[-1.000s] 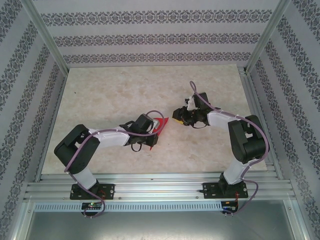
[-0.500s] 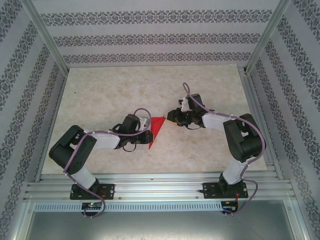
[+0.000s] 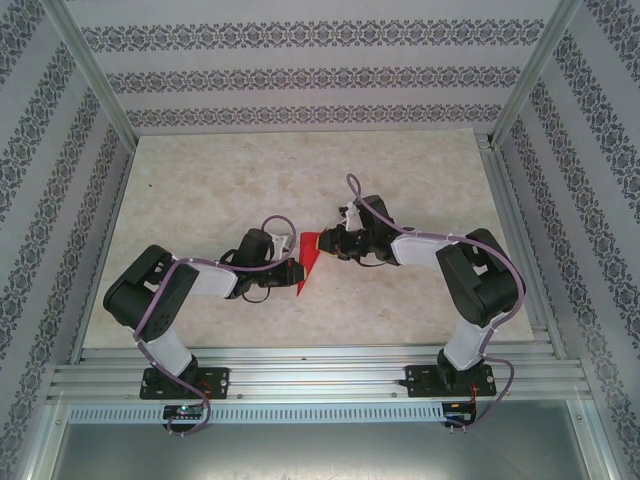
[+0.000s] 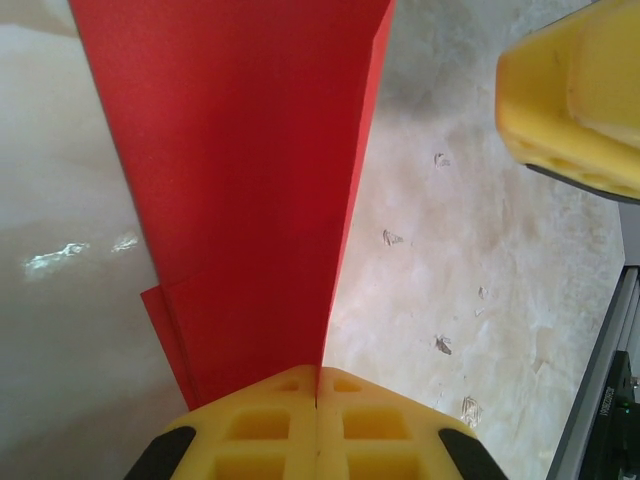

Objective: Fold a paper plane with a square sheet of paper (fold left side to right side)
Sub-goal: Fold the wing for the fifth time at the center of the table.

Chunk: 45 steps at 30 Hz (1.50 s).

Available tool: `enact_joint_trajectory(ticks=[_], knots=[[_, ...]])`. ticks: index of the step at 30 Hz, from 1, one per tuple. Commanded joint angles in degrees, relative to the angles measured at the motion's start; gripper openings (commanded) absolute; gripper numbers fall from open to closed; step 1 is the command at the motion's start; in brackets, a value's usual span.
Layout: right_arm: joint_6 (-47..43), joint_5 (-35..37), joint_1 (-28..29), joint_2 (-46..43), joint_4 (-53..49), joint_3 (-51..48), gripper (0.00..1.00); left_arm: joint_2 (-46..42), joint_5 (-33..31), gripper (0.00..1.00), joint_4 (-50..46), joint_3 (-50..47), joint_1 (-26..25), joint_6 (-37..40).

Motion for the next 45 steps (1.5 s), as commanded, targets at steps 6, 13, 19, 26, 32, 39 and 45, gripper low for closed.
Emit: enact_joint_trajectory(ticks=[6, 13, 19, 26, 32, 39, 45], knots=[[2.6, 0.8, 2.5, 3.9, 5.0, 1.1, 0.23, 1.3, 1.1, 0.01, 4.1, -1.2, 2.0, -1.6], [3.2, 0.4, 4.1, 5.9, 6.2, 2.7, 0.23, 2.6, 2.4, 0.0, 6.1, -1.9, 3.1, -3.1], [3.6, 0.4, 4.5, 7.1, 6.6, 4.0, 0.23, 4.7, 4.6, 0.0, 8.9, -2.1, 4.3, -4.9], [3.5, 0.9, 4.6, 8.7, 6.1, 5.0, 0.21, 4.7, 5.4, 0.03, 8.5, -1.4, 4.3, -4.8], [3.1, 1.7, 4.5, 9.4, 4.7, 6.3, 0.2, 2.8, 5.4, 0.13, 6.1, -0.9, 4.4, -4.0], [3.4, 2.1, 4.5, 10.3, 4.0, 6.9, 0.19, -1.3, 4.9, 0.27, 0.3, 0.5, 4.5, -1.5], [3.6, 2.1, 4.5, 10.7, 4.1, 7.3, 0.19, -4.5, 4.4, 0.37, -4.1, 1.4, 5.0, 0.4]])
